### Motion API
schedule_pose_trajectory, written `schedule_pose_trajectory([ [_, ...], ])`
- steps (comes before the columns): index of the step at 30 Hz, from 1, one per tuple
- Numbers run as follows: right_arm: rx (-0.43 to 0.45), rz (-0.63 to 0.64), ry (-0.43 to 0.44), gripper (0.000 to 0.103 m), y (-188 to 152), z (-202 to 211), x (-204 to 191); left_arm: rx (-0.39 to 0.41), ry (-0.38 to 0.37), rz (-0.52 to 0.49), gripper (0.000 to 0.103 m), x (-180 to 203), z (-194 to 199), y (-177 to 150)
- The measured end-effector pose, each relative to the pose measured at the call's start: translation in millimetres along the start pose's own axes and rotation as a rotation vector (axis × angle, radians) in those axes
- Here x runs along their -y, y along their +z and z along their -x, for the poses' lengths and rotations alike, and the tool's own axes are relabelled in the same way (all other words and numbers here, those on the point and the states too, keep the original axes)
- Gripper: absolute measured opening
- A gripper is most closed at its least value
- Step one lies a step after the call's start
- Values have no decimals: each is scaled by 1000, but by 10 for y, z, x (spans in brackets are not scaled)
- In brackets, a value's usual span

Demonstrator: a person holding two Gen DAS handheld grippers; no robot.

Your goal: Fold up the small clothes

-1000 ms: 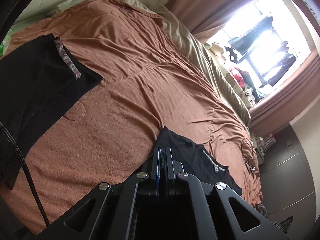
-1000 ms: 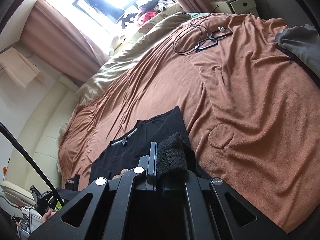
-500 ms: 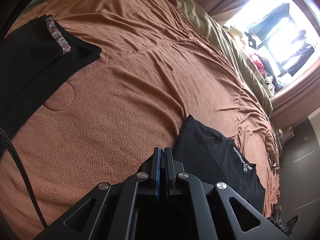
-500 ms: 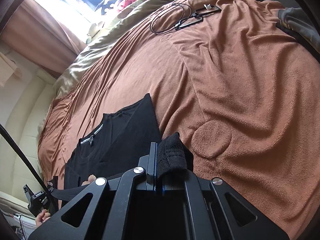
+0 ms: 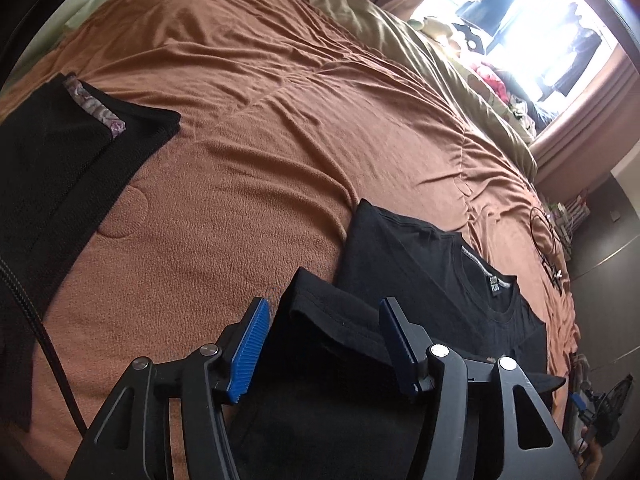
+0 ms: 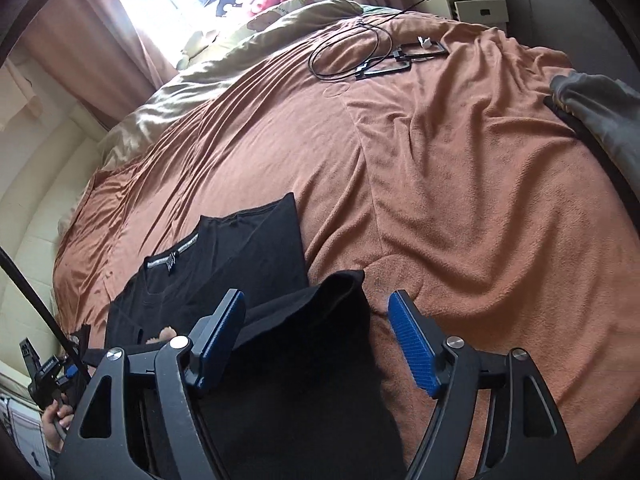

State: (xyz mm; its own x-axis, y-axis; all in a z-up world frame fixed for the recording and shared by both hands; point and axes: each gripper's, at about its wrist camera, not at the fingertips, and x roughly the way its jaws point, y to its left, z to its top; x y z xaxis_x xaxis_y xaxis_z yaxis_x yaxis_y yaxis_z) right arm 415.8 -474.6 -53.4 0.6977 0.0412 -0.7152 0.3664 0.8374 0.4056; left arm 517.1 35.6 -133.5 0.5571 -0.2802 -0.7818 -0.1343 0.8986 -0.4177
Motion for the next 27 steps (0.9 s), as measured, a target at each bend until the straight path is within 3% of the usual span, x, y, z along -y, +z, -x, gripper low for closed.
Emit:
schedule_pose_trajectory([
  [17, -82, 143, -76, 73, -413, 311, 11, -85, 88, -221, 60, -144, 386, -421],
  [27, -140, 208, -146, 73, -466, 48, -7, -161, 146, -333, 60, -2, 9, -455],
])
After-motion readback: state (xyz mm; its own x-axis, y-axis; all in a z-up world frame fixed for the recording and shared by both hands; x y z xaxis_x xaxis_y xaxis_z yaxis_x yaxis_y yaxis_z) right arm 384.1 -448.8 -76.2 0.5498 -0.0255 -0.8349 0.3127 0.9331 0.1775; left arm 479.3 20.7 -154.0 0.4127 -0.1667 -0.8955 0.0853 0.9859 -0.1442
